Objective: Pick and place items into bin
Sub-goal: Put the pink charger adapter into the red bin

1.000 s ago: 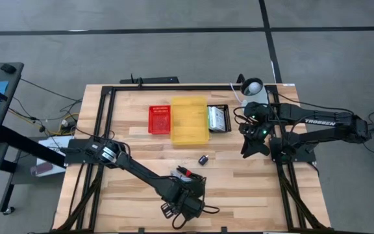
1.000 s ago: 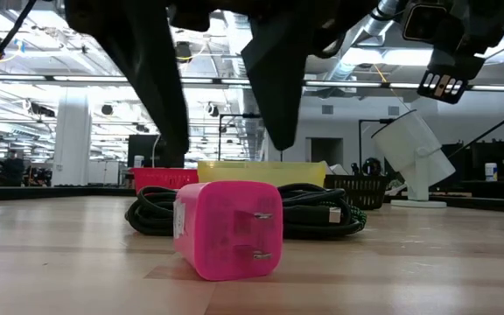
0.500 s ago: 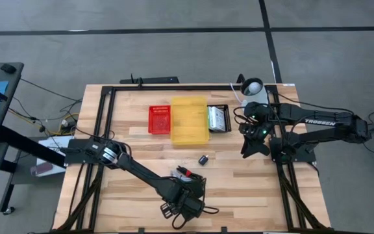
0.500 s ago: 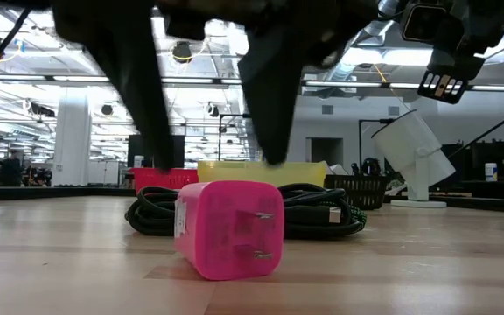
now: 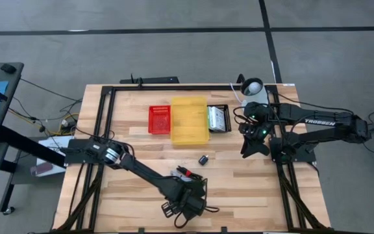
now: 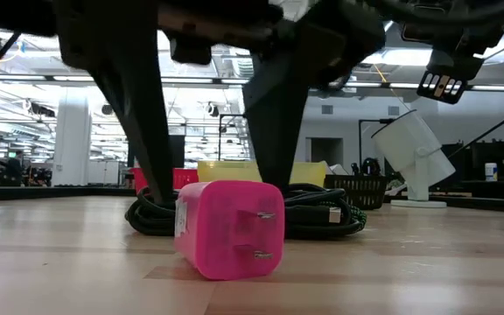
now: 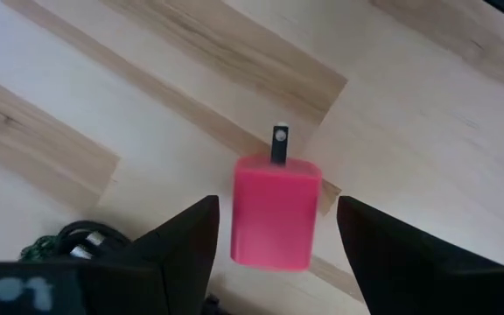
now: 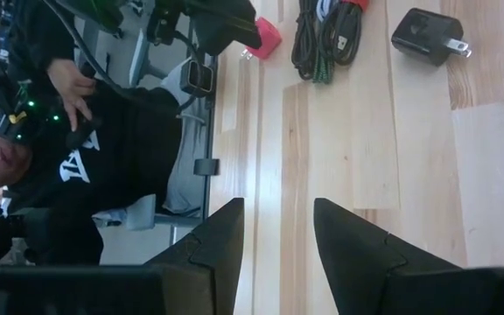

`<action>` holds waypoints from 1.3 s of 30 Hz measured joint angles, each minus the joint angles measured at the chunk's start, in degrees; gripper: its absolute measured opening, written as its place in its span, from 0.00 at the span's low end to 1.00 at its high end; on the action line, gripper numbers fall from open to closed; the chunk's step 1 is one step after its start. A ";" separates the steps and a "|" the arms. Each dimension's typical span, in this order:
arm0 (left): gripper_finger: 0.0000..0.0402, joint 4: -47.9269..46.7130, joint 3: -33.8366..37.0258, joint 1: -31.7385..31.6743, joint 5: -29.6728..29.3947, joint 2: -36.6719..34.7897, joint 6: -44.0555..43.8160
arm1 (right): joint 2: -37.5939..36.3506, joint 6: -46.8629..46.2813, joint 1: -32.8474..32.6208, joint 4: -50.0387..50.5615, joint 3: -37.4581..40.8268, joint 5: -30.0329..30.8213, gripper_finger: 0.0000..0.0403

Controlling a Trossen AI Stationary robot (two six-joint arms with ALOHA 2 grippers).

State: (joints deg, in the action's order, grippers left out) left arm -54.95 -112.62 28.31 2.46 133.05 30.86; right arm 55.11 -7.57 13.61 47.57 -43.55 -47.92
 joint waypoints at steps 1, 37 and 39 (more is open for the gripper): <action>0.57 -0.10 0.00 -0.11 0.40 0.18 0.02 | 0.00 0.00 -0.02 0.00 0.00 -0.02 0.33; 0.36 -0.01 0.00 -1.48 3.70 0.98 -0.66 | 0.00 0.09 0.00 -0.07 -0.04 0.00 0.33; 0.36 0.01 0.00 -1.47 3.26 1.01 -1.04 | 0.00 0.06 0.00 -0.07 -0.04 0.00 0.33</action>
State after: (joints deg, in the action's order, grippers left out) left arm -54.94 -112.62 26.84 5.73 134.06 29.82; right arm 55.11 -7.51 13.61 47.51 -43.59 -47.92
